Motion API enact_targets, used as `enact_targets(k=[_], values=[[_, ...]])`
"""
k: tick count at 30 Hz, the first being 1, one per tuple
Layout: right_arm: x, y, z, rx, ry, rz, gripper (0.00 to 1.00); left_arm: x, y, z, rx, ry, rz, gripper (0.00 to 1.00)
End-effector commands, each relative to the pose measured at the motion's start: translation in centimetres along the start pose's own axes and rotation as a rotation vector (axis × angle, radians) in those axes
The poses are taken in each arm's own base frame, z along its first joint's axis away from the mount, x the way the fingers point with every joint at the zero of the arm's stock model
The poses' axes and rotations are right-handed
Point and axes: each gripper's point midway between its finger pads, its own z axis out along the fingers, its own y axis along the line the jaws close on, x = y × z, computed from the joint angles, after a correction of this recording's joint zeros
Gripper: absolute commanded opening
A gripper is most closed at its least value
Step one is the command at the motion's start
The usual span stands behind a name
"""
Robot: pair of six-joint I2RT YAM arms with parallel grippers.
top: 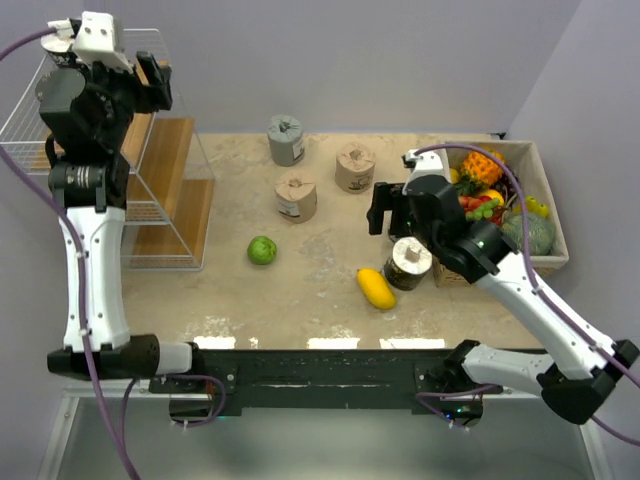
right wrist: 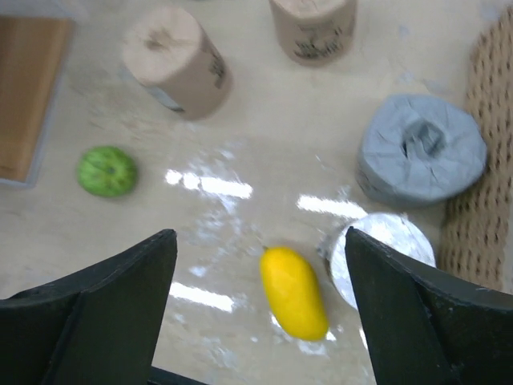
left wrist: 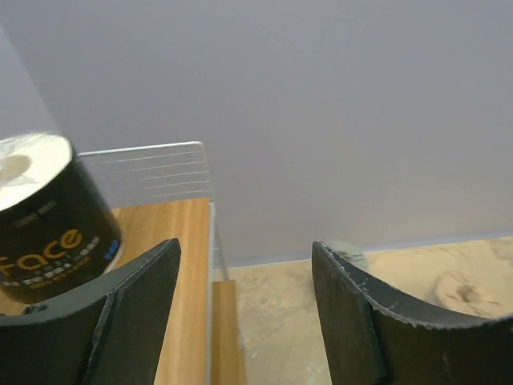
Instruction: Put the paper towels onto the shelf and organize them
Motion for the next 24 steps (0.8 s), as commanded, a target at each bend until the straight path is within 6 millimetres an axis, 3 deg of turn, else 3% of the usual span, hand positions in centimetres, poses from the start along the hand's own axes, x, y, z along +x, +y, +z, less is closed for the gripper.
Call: enact_targets(k=[1, 2, 3, 4, 12, 18, 22, 24], values=[[3.7, -3.2, 1.0, 0.183, 0.137, -0.045, 0.85, -0.4, -6.4, -4.4, 0.257, -0.024, -0.074, 0.72], [4.4, -3.4, 1.2, 0.193, 0.159, -0.049, 0.84, -0.6, -6.6, -4.8, 0.261, -0.036, -0.077, 0.72], [5.5, -3.7, 1.5, 0.211, 0.185, -0.047, 0.81, -0.4, -8.7, -5.4, 0.321, -0.033, -0.086, 0.72], [6.2, -4.0, 1.8, 0.226, 0.209, -0.051, 0.8, -0.5, -9.6, -5.9, 0.349, -0.033, -0.098, 0.72], [10.5, -5.2, 4.5, 0.321, 0.321, -0.07, 0.75, 3.5, -18.8, -9.6, 0.72, 0.107, -0.279, 0.68], [12.6, -6.6, 6.3, 0.383, 0.374, -0.069, 0.73, 9.0, -25.7, -12.8, 0.845, 0.255, -0.281, 0.68], [13.6, -7.4, 7.1, 0.405, 0.397, -0.053, 0.72, 13.9, -27.9, -14.3, 0.861, 0.37, -0.235, 0.68], [14.3, -7.9, 7.4, 0.413, 0.415, -0.047, 0.72, 15.1, -28.1, -14.7, 0.857, 0.39, -0.218, 0.68]])
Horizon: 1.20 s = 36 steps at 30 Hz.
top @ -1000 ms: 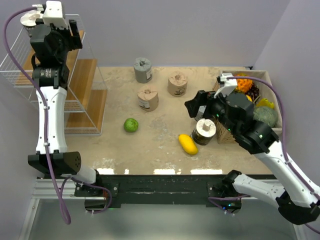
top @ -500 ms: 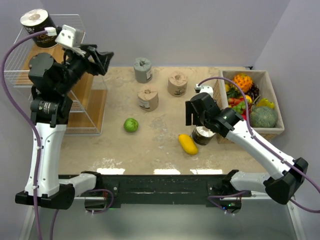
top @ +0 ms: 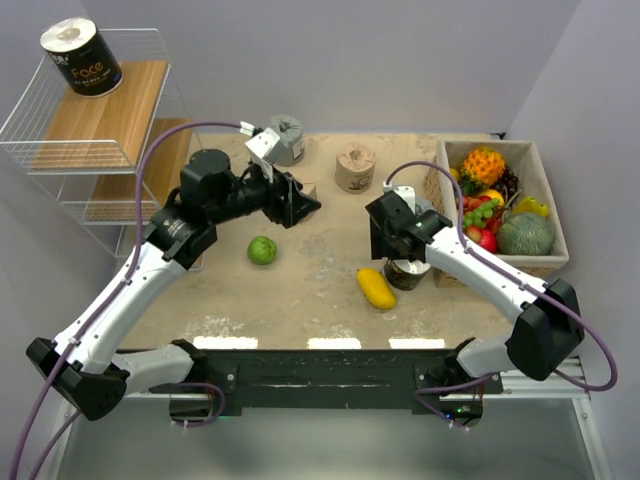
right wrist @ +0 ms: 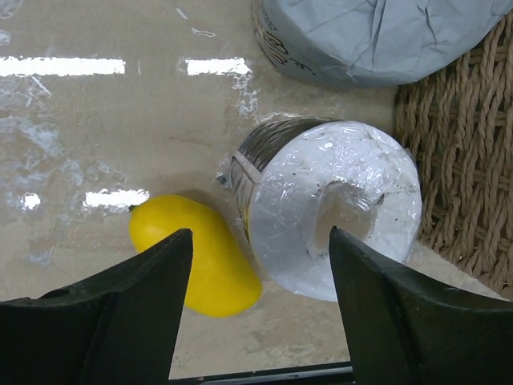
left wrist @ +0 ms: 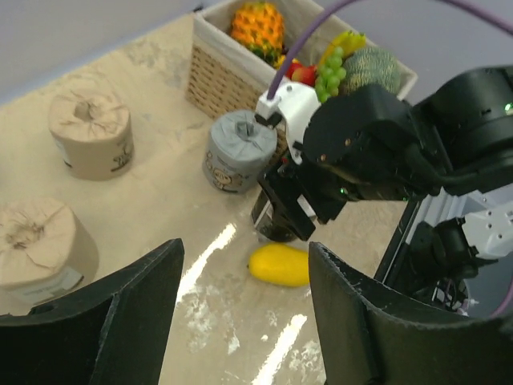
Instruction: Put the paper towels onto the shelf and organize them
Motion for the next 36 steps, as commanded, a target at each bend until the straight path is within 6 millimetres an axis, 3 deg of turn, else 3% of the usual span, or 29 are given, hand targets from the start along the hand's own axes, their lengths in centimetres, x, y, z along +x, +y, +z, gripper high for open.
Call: enact_targets(k=[1, 6, 7, 8, 9, 12, 13, 15, 16, 23, 29, 36], values=[[-0.3, -0.2, 1.0, 0.01, -0.014, 0.057, 0.72, 2.8, 0.6, 0.2, -0.05, 0.04, 0.015, 0.68], [0.2, -0.8, 2.5, 0.027, 0.0, 0.071, 0.69, 4.7, 1.9, -0.2, -0.087, 0.045, 0.099, 0.71], [0.3, -0.8, 2.7, 0.024, -0.002, 0.068, 0.68, 5.9, 2.2, -0.5, -0.092, 0.051, 0.132, 0.71], [0.4, -0.8, 2.9, 0.024, -0.001, 0.065, 0.66, 5.5, 2.2, -0.6, -0.09, 0.012, 0.163, 0.73], [0.2, -0.6, 3.1, 0.02, -0.006, 0.065, 0.64, 6.7, 2.5, -0.9, -0.093, 0.014, 0.189, 0.74], [0.1, -0.7, 3.3, 0.027, -0.017, 0.054, 0.58, 6.4, 2.2, -1.5, -0.095, -0.053, 0.215, 0.75], [0.0, -0.8, 3.4, 0.031, -0.018, 0.047, 0.56, 7.8, 2.4, -1.4, -0.093, -0.04, 0.198, 0.75], [-0.1, -0.7, 3.5, 0.029, -0.022, 0.031, 0.52, 7.5, 2.1, -1.8, -0.083, -0.094, 0.208, 0.75], [-0.2, -0.8, 3.4, 0.03, -0.026, 0.027, 0.51, 9.0, 2.4, -1.7, -0.089, -0.074, 0.196, 0.75], [-1.7, 0.6, 3.2, -0.04, -0.069, 0.001, 0.41, 7.8, 2.4, -2.6, -0.112, -0.155, 0.206, 0.75], [-4.4, 1.6, 1.9, -0.076, -0.126, -0.016, 0.38, 7.1, 2.9, -3.5, -0.159, -0.183, 0.214, 0.75], [-7.0, 7.1, 0.8, -0.227, -0.188, -0.078, 0.37, 6.3, 3.2, -4.5, -0.202, -0.224, 0.224, 0.75]])
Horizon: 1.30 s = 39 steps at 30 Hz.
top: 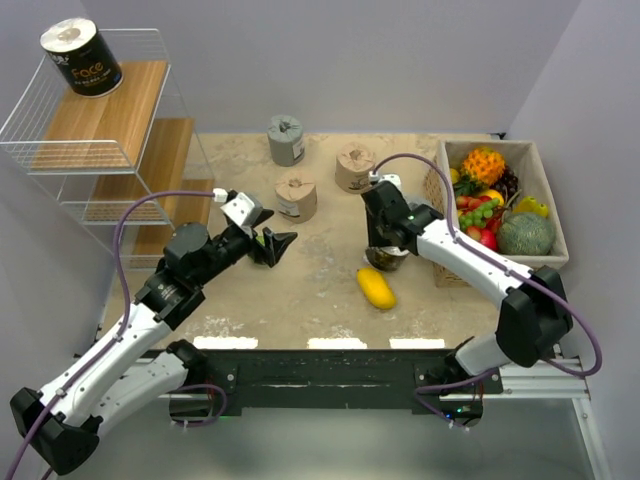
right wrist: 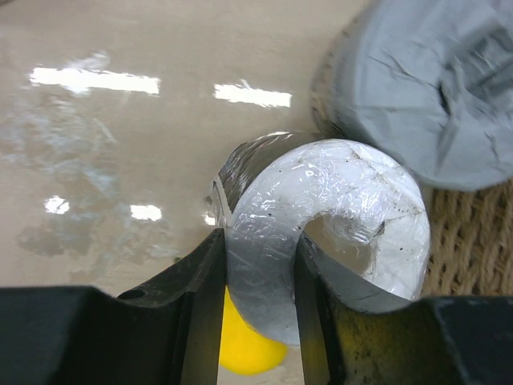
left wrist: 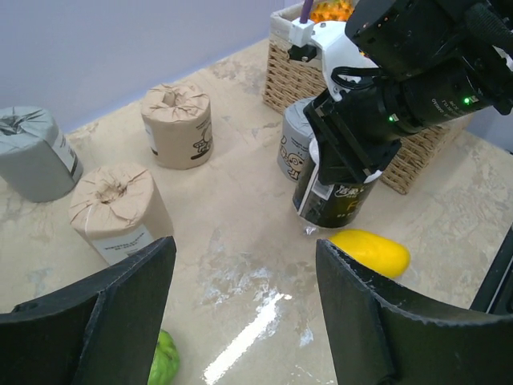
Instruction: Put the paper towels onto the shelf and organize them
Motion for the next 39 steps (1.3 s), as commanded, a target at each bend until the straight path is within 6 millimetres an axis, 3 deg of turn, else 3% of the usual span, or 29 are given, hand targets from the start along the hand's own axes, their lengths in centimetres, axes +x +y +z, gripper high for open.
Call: enact_targets(k=[1, 5, 9, 11, 15, 18, 19, 21, 24, 31, 34, 37, 39], values=[[-4.7, 5.0, -1.0, -0.135, -0.126, -0.041, 0.37, -1.9, 0.8, -0.5, -0.048, -0.082, 0.035, 0.75], [-5.3, 8.9, -0.3, -0.166, -0.134, -0.088, 0.36, -2.6, 1.3, -0.8, -0.084, -0.108, 0.04, 0.75], [-4.6, 12.6, -0.2, -0.194, -0.112, -0.114, 0.36, -4.8, 1.6, -1.5, -0.11, -0.137, 0.033, 0.76], [-3.8, 14.6, -0.8, -0.217, -0.113, -0.116, 0.36, -6.3, 1.5, -2.2, -0.116, -0.166, 0.037, 0.76], [-0.8, 17.5, -0.3, -0.241, -0.053, -0.12, 0.37, -6.5, 1.7, -3.6, -0.144, -0.14, 0.009, 0.76], [0.8, 18.8, -0.5, -0.251, -0.037, -0.132, 0.44, -6.7, 1.8, -4.3, -0.165, -0.127, -0.015, 0.76], [1.2, 19.3, -0.6, -0.256, -0.033, -0.139, 0.5, -6.8, 1.8, -4.5, -0.164, -0.121, -0.017, 0.76], [1.2, 19.3, -0.9, -0.257, -0.023, -0.137, 0.56, -7.0, 1.8, -4.7, -0.168, -0.115, -0.027, 0.76], [-0.6, 19.3, -2.6, -0.288, -0.068, -0.121, 0.63, -6.5, 2.1, -4.7, -0.192, -0.059, -0.045, 0.77], [-3.6, 18.1, -6.5, -0.323, -0.154, -0.112, 0.75, -6.5, 3.6, -3.1, -0.264, 0.034, -0.034, 0.76], [-4.8, 16.4, -8.2, -0.31, -0.207, -0.091, 0.76, -6.4, 3.8, -2.5, -0.263, 0.054, -0.025, 0.76], [-5.9, 13.5, -9.6, -0.237, -0.262, -0.052, 0.76, -5.7, 4.0, -1.5, -0.26, 0.092, -0.008, 0.76], [-6.8, 10.3, -10.6, -0.155, -0.304, -0.004, 0.75, -4.9, 4.2, -0.9, -0.262, 0.129, -0.004, 0.75]])
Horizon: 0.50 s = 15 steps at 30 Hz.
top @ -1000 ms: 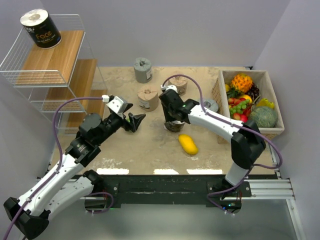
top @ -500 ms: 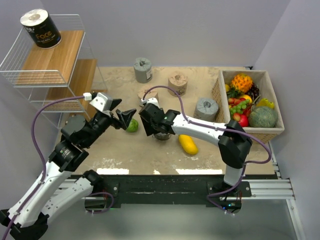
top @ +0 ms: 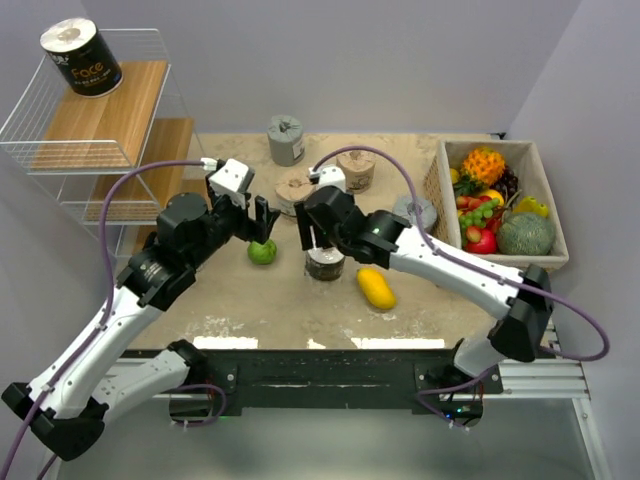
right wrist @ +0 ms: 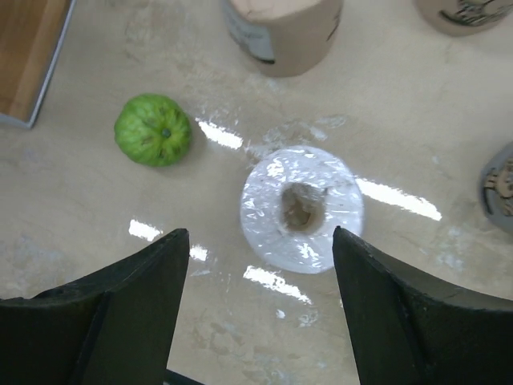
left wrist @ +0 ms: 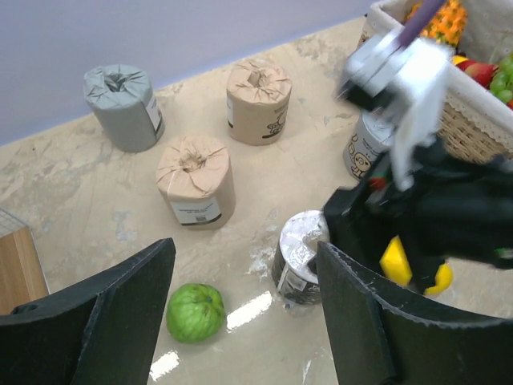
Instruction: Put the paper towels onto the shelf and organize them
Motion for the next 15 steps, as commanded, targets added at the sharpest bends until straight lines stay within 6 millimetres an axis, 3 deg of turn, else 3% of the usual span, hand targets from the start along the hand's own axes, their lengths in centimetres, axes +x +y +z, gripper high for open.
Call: enact_targets(k=[1, 7, 11, 15], values=[[-2.5, -5.8, -3.6, 0.179, -0.111, 0.06, 0.75, -0.7, 0.3, 1.3, -0.024, 0.031, 0.027, 0.75], [-3.8, -12.7, -8.2, 0.292, -0.206, 0.198, 0.74, 2.6, -0.7, 4.5, 0.006, 0.148, 0.009, 0.73], [-4.5, -14.7, -11.3, 0.294, -0.296, 0.266, 0.74, 5.6, -2.1, 6.7, 0.022, 0.235, 0.023, 0.73], [-4.6, -16.1, -13.8, 0.29, -0.367, 0.313, 0.74, 8.2, -4.9, 8.8, 0.045, 0.333, 0.078, 0.73]])
